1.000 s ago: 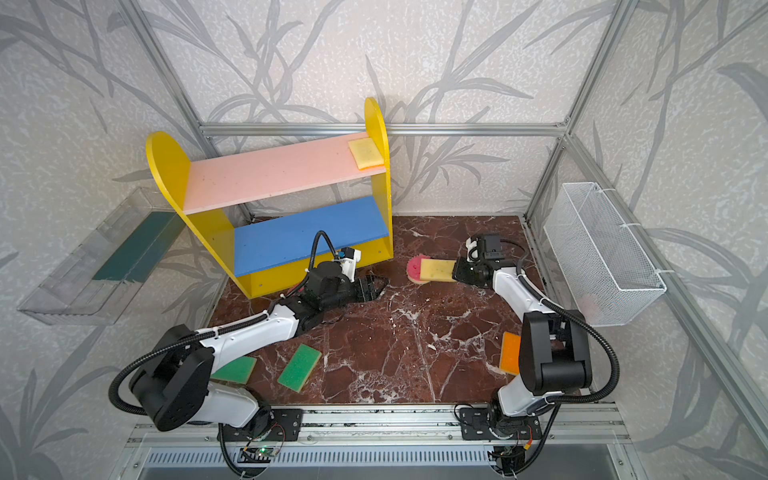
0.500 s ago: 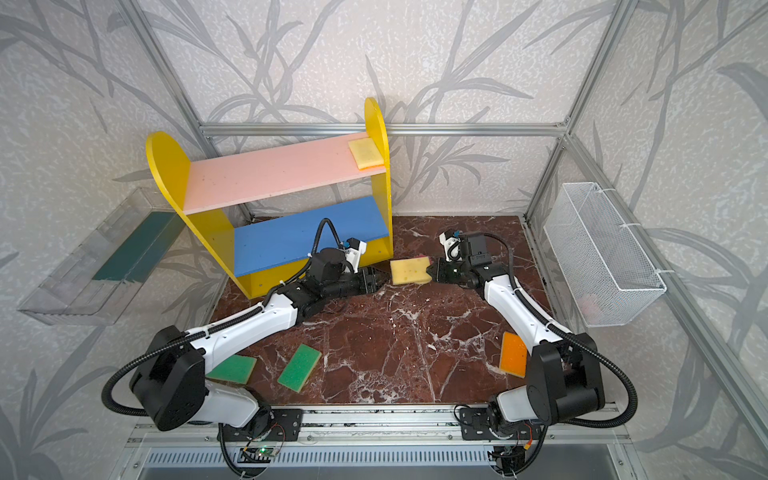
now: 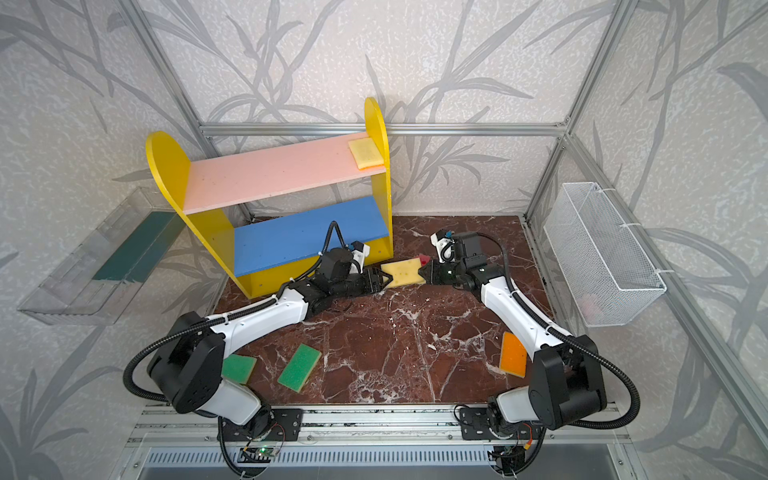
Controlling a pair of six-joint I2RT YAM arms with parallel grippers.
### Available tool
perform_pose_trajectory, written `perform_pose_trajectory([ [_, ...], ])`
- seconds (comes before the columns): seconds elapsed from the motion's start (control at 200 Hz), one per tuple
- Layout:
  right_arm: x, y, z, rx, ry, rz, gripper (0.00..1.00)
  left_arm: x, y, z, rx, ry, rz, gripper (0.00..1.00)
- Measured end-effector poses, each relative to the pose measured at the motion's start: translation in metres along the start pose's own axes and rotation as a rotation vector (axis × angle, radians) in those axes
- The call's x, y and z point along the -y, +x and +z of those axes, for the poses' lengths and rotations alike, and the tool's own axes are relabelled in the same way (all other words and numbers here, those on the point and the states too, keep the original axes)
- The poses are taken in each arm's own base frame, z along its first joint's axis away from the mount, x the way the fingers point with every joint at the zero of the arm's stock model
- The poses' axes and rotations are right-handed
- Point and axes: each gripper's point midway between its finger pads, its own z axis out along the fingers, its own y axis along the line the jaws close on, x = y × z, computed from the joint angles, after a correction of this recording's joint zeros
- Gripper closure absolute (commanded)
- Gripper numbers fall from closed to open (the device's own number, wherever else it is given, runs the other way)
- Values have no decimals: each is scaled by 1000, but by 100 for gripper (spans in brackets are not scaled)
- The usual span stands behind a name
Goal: Place and organize the cleaning sponges onto the shelf
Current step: 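Carry the yellow sponge toward the left gripper and let the left gripper grasp it, then raise the yellow sponge to the pink shelf with the left gripper while right withdraws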
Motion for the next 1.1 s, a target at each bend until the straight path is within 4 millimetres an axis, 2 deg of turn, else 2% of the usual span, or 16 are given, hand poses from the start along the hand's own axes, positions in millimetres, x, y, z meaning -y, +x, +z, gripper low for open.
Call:
perform_pose_trajectory([
  [0.13, -1, -1, 0, 4, -3, -2, 87, 2, -6, 1, 15, 23, -26, 76],
  [0.225, -1, -2, 0, 6, -7, -5, 80, 3, -10, 0, 28, 32, -36, 79],
  [0.27, -2, -2, 1, 6, -11, -5, 73, 3, -11, 0, 32, 33, -40, 81],
  [0.375, -3, -1, 1, 4, -18, -3, 41, 4, -11, -4, 41, 37, -49, 85],
  [0.47, -4, -2, 1, 4, -23, -2, 29, 8, -14, -15, 65, 44, -50, 88],
  [0.495, -4, -2, 1, 5, -24, -2, 23, 11, -16, -20, 81, 48, -49, 89],
  [0.535, -5, -2, 0, 6, -26, -2, 20, 15, -19, -29, 103, 55, -43, 90],
  [0.66, -11, -7, -8, 39, -31, -13, 17, 32, -30, -65, 188, 70, -23, 93],
  [0.745, -17, -13, -26, 112, -29, -21, 15, 45, -41, -94, 262, 80, -5, 94],
  [0.935, -28, -23, -81, 345, -11, -14, 12, 69, -64, -158, 427, 75, 22, 98],
  [1.015, -32, -32, -93, 402, -6, -17, 12, 77, -77, -178, 485, 47, 29, 100],
  [1.099, -31, -35, -92, 410, 0, -7, 12, 90, -96, -198, 548, 22, 39, 100],
])
